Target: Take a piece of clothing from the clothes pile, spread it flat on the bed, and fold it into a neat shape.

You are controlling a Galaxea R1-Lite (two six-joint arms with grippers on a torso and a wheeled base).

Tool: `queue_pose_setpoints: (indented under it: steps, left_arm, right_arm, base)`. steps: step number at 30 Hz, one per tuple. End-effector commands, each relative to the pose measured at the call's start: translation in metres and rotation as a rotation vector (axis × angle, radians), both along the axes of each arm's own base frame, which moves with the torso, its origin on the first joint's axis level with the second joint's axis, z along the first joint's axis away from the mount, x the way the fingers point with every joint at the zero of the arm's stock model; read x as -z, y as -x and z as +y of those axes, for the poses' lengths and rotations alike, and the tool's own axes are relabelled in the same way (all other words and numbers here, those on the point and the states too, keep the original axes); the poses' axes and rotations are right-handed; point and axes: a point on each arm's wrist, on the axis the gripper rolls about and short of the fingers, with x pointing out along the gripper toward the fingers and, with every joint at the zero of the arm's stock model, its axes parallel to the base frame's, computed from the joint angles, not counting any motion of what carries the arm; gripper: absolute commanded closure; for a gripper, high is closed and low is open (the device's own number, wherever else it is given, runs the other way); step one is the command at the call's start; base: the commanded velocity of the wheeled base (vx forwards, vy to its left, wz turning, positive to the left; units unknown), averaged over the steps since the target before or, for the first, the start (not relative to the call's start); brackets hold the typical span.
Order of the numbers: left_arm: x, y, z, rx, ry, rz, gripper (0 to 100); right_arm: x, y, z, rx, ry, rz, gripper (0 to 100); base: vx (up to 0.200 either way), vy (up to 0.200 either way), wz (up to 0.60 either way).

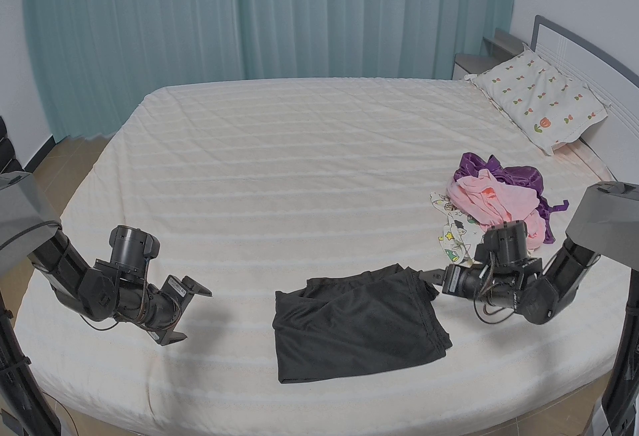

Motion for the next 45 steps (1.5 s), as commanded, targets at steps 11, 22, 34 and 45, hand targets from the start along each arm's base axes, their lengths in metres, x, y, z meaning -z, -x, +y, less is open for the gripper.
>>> queue_pose_setpoints:
  steps: [11,22,34,45]
  left_arm:
    - [0.015,0.001,-0.015,0.002,-0.049,-0.071,0]
    - [0.017,0.002,-0.016,-0.001,-0.059,-0.066,0]
    - [0.018,0.002,-0.016,-0.001,-0.061,-0.065,0]
    - [0.020,-0.002,-0.016,-0.025,-0.086,-0.068,0]
  right_arm:
    - [0.056,-0.079,0.037,-0.030,-0.135,0.038,0]
    - [0.056,-0.083,0.036,-0.019,-0.140,0.041,100]
    - [0.050,-0.100,0.015,0.121,-0.255,0.040,100]
    - [0.056,-0.104,0.003,0.176,-0.297,0.063,100]
  base:
    - [0.000,0.000,0.00]
    - [0.000,0.000,0.00]
    - [0.000,0.000,0.00]
    - [0.000,0.000,0.00]
